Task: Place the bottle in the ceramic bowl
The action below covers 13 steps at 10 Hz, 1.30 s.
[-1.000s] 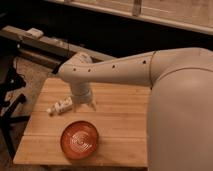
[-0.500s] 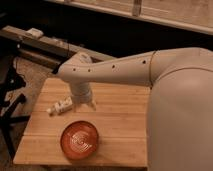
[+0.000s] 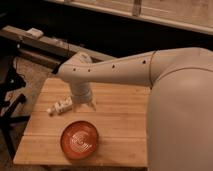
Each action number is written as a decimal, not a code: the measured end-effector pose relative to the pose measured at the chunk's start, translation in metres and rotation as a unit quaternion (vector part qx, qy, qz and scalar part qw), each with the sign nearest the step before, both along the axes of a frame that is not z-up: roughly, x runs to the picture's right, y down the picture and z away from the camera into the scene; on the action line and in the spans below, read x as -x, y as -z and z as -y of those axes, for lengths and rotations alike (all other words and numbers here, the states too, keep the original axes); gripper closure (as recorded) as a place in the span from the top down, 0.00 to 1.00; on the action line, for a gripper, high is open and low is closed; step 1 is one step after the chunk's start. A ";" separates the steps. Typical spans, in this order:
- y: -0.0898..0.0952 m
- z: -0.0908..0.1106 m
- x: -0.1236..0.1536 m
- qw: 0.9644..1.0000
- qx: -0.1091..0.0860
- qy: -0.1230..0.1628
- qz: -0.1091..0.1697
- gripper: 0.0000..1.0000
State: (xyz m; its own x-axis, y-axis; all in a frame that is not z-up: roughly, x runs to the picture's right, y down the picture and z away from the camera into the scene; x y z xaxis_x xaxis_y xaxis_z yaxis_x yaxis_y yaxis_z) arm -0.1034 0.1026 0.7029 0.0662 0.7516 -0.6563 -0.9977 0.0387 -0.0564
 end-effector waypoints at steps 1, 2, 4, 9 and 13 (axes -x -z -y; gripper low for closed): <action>-0.005 0.003 -0.001 1.000 -0.006 0.016 -0.003 0.65; -0.009 0.008 0.002 1.000 -0.010 0.030 0.001 0.65; -0.027 0.033 -0.002 0.997 -0.017 0.071 0.011 0.65; -0.080 0.104 -0.015 0.981 -0.023 0.178 0.070 0.65; -0.132 0.089 0.001 0.969 -0.008 0.225 0.104 0.65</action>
